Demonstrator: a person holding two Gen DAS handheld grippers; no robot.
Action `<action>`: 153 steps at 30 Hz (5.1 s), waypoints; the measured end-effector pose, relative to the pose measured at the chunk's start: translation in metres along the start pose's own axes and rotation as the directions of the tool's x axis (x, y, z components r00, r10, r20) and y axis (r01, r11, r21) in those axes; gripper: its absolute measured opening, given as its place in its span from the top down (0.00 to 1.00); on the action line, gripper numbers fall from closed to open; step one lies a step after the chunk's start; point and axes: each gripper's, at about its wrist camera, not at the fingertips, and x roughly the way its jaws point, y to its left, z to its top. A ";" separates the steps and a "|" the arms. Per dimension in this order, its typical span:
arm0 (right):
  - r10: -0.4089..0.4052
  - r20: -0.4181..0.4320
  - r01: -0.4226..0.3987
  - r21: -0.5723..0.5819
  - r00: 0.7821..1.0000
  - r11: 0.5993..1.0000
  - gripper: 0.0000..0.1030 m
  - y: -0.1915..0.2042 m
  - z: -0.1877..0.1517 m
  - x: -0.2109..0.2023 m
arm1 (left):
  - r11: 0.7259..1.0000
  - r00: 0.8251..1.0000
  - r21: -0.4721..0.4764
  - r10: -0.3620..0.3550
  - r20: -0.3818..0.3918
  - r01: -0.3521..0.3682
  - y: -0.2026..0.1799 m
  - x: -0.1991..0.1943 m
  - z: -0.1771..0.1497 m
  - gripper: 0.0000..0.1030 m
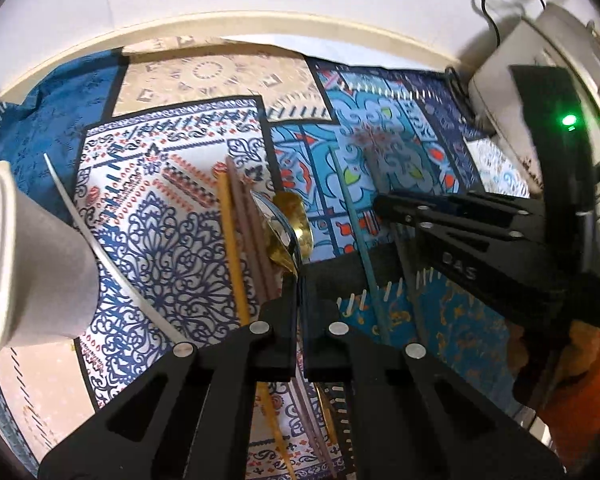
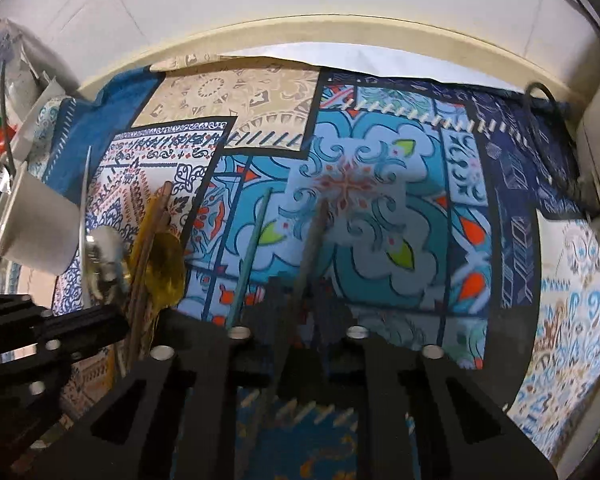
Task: Organize utensils
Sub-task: 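Grasp a silver spoon from the pile with the left tool while the right tool holds the chopstick up, then drop the silver spoon into the white cup with the left tool while the right tool releases the chopstick in, then move both tools back over the utensil pile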
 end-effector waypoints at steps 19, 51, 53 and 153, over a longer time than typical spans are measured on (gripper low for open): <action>0.053 0.200 -0.056 0.009 0.978 0.998 0.94 0.002 -0.004 -0.069 | 1.000 0.983 -0.030 0.012 0.181 -0.006 0.018 -0.077 -0.006 1.00; 0.189 0.508 -0.092 -0.209 0.840 0.974 0.94 0.096 0.004 -0.178 | 0.990 0.900 -0.105 0.130 0.416 -0.094 0.053 -0.188 -0.032 1.00; 0.207 0.518 -0.099 -0.229 0.830 0.968 0.94 0.105 0.009 -0.183 | 0.988 0.894 -0.118 0.138 0.427 -0.097 0.059 -0.194 -0.033 1.00; 0.070 0.170 -0.060 -0.063 0.983 0.996 0.62 0.037 -0.031 -0.083 | 0.990 0.974 -0.047 0.141 0.180 -0.135 0.044 -0.077 -0.028 0.58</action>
